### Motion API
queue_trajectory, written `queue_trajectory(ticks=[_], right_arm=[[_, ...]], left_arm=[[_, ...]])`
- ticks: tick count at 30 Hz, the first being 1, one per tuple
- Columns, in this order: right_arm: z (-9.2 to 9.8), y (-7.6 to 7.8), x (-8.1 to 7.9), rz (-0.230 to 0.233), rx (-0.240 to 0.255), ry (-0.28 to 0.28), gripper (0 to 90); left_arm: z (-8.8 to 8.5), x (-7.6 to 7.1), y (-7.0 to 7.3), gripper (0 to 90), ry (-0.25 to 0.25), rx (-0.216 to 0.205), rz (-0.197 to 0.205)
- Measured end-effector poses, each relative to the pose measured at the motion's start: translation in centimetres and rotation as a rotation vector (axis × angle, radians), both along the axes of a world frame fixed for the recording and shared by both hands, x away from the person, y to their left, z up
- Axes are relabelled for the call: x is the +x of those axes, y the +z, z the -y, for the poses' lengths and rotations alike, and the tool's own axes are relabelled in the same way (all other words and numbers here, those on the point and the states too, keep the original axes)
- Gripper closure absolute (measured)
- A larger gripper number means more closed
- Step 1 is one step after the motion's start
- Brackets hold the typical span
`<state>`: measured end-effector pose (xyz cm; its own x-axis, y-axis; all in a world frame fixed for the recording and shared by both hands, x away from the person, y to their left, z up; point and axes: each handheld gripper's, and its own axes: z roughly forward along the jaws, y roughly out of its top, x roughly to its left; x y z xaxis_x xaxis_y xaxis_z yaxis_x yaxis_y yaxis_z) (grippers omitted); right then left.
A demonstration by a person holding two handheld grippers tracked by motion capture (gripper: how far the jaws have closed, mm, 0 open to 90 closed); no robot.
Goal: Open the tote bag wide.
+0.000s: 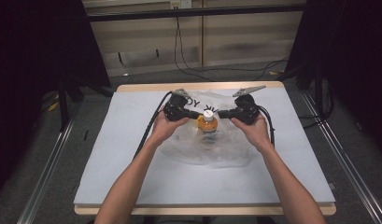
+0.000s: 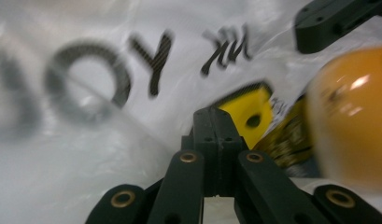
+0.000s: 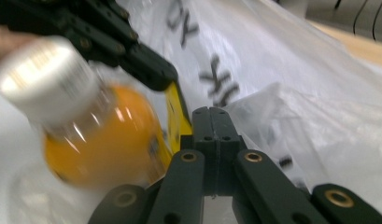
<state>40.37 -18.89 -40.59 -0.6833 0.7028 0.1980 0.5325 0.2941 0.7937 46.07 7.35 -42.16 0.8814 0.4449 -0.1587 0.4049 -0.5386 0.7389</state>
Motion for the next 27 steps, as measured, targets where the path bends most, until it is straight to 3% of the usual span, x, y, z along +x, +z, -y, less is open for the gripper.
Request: queue_trajectory(ticks=[1,7,9,13,15,17,22,27], right_arm=[[0.3,-0.6,-0.1,-0.011,-0.003,-0.003,90.0],[1.4,-4.3,-0.5,-0.084,-0.038,-0.011,90.0],[1.7,-5.3,-0.4,-0.105,-0.048,-0.015,90.0],[2.4,-6.8,-0.6,-0.139,-0.064,-0.013,90.0],[2.5,-7.5,-0.9,-0.153,-0.08,-0.008,90.0],[2.6,-7.9,-1.2,-0.161,-0.081,-0.003,90.0],[3.3,-7.9,-1.5,-0.157,-0.097,-0.008,90.0],[5.8,-7.8,-2.6,-0.133,-0.13,-0.024,90.0]], left_arm=[[-0.3,0.2,-0.4,90.0,-0.007,0.025,-0.006],[-1.4,0.8,-2.8,90.0,0.034,0.057,-0.056],[-2.0,1.1,-3.5,90.0,0.048,0.09,-0.073],[-3.9,1.6,-5.2,90.0,0.096,0.085,-0.117],[-4.9,1.6,-5.9,90.0,0.086,0.079,-0.129],[-5.7,1.3,-6.0,90.0,0.098,0.063,-0.133],[-7.1,1.1,-5.6,90.0,0.114,0.103,-0.131],[-9.3,0.5,-5.4,90.0,0.15,0.124,-0.119]])
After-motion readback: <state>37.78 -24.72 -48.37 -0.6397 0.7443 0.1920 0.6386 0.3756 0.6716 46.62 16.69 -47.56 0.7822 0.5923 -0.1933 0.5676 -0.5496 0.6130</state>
